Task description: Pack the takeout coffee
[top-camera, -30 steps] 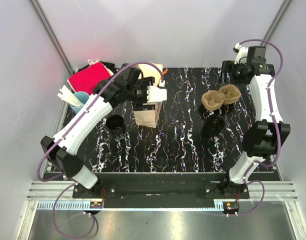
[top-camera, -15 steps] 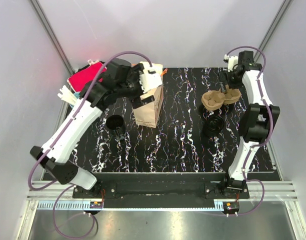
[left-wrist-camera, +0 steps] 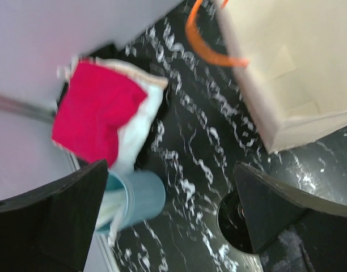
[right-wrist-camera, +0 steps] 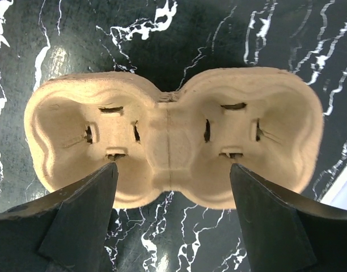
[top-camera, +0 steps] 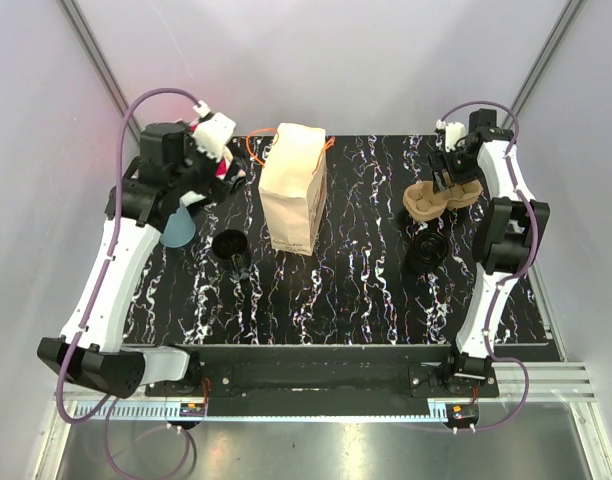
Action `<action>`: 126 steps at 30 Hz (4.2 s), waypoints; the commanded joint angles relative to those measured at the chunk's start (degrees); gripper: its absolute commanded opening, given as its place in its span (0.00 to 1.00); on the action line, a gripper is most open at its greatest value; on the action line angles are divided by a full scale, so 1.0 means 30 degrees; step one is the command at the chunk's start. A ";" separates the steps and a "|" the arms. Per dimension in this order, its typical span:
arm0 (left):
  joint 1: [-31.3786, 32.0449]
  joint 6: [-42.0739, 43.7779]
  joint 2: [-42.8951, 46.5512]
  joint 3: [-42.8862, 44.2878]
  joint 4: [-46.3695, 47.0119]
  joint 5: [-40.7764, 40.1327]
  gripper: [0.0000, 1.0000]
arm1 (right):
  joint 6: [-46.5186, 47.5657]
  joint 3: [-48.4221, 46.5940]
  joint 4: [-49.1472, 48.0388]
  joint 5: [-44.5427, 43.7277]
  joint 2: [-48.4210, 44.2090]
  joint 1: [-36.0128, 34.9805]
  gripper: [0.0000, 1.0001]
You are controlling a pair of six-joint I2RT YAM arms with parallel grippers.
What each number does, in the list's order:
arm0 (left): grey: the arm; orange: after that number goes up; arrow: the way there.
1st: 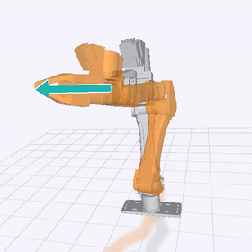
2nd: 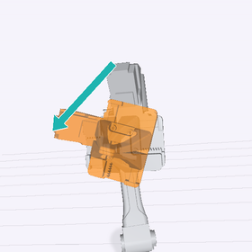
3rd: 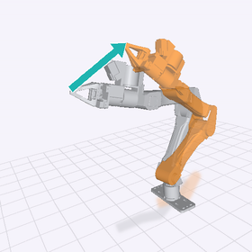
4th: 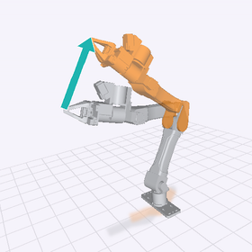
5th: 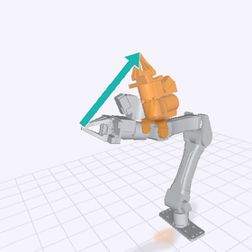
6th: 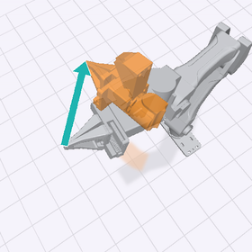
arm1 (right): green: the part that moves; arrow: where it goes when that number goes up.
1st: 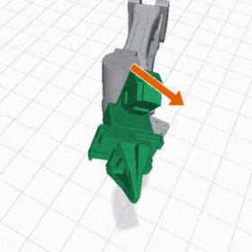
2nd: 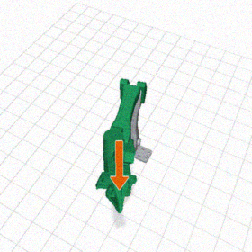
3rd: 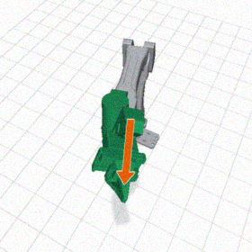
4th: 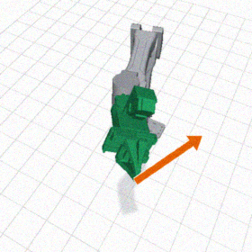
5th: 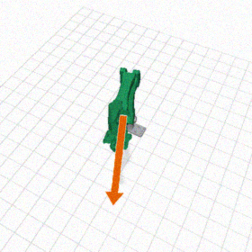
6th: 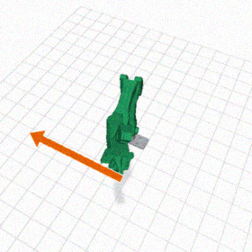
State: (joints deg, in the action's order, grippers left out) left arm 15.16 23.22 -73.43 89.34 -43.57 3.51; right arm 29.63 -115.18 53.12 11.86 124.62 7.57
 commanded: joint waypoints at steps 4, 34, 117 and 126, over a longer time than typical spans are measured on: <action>-0.1654 -0.2027 0.2912 -0.3378 0.2070 0.1496 0.99 | 0.0905 -0.0486 -0.0187 0.0619 0.0033 0.0054 0.84; -0.3881 -0.3405 0.3968 -0.5991 0.3098 0.4280 0.99 | 0.1843 0.0481 -0.1330 0.0149 0.0737 -0.0269 0.65; -0.4291 -0.3757 0.3441 -0.6255 0.3069 0.5628 0.99 | 0.1374 0.3588 -0.1975 -0.0642 -0.2750 -0.2290 0.65; -0.4349 -0.3757 0.3412 -0.6284 0.3069 0.5598 0.99 | 0.1111 0.1277 0.0714 -0.0554 -0.2048 -0.2348 0.67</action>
State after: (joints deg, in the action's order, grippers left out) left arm 2.55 12.36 -63.16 70.72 -37.52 18.92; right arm 33.76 -105.95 50.57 10.13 117.54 0.69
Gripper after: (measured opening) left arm 0.987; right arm 0.667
